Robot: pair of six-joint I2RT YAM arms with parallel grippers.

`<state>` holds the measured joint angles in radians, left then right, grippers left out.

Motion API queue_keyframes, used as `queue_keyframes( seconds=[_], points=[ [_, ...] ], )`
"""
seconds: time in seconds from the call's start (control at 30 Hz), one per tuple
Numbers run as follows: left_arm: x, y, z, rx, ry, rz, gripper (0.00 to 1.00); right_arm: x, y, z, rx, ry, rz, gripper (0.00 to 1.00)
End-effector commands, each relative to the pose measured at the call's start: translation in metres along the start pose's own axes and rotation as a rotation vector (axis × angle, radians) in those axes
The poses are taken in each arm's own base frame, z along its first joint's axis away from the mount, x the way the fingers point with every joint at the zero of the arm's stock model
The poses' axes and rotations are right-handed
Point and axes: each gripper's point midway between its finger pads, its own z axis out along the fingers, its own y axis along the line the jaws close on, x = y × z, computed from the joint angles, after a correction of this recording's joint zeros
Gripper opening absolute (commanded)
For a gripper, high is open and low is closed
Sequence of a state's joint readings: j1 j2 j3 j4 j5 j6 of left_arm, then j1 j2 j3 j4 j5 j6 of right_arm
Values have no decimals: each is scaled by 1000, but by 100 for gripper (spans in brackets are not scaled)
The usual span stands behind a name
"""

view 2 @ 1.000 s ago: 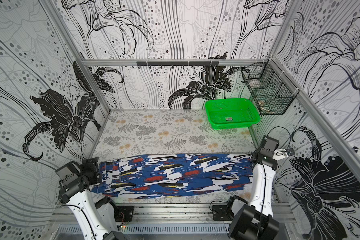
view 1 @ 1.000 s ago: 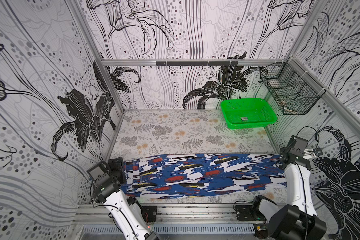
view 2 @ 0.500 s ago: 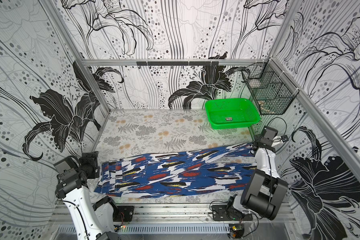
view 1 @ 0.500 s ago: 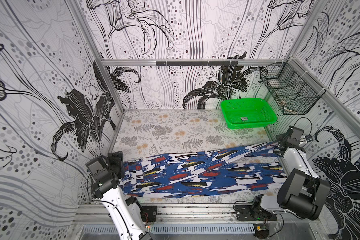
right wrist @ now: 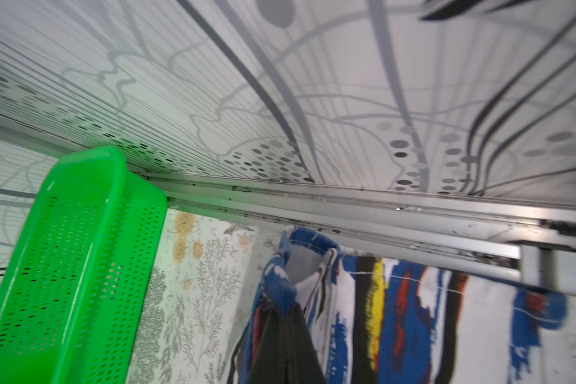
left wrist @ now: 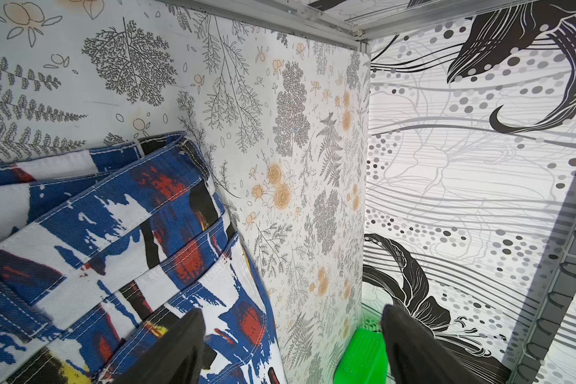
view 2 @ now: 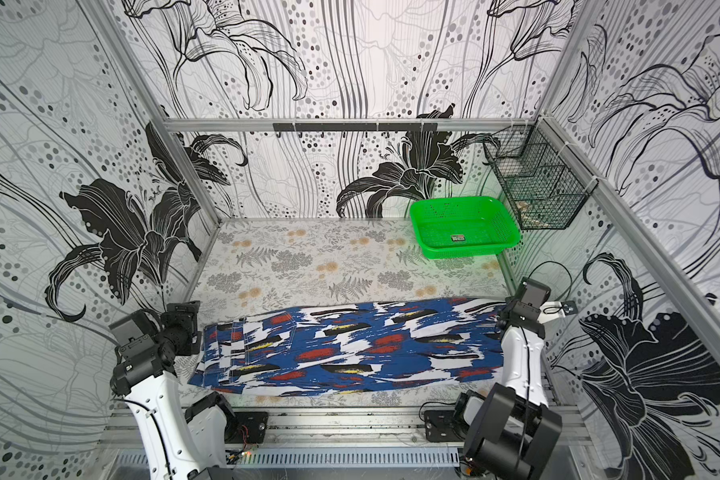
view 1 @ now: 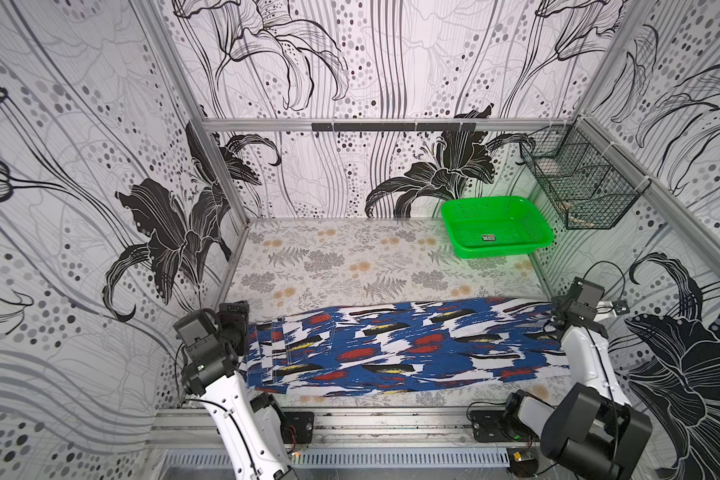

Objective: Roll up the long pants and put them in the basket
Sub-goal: Fold the long pant at the center of the board.

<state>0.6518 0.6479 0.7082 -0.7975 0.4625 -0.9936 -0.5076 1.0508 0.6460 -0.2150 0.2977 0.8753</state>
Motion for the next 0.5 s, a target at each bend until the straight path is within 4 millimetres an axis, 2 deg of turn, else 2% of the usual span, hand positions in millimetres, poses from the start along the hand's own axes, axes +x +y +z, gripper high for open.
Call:
queue_keyframes(
  seconds=[0.0, 0.33, 0.47],
  points=[
    [1, -6, -5, 22, -13, 48, 86, 4, -28, -12, 64, -19, -32, 0],
    [13, -14, -11, 42, 16, 95, 86, 6, -77, -43, 166, -51, -74, 0],
    [18, -14, -12, 44, 27, 117, 86, 4, -98, -54, 231, -91, -99, 4]
  ],
)
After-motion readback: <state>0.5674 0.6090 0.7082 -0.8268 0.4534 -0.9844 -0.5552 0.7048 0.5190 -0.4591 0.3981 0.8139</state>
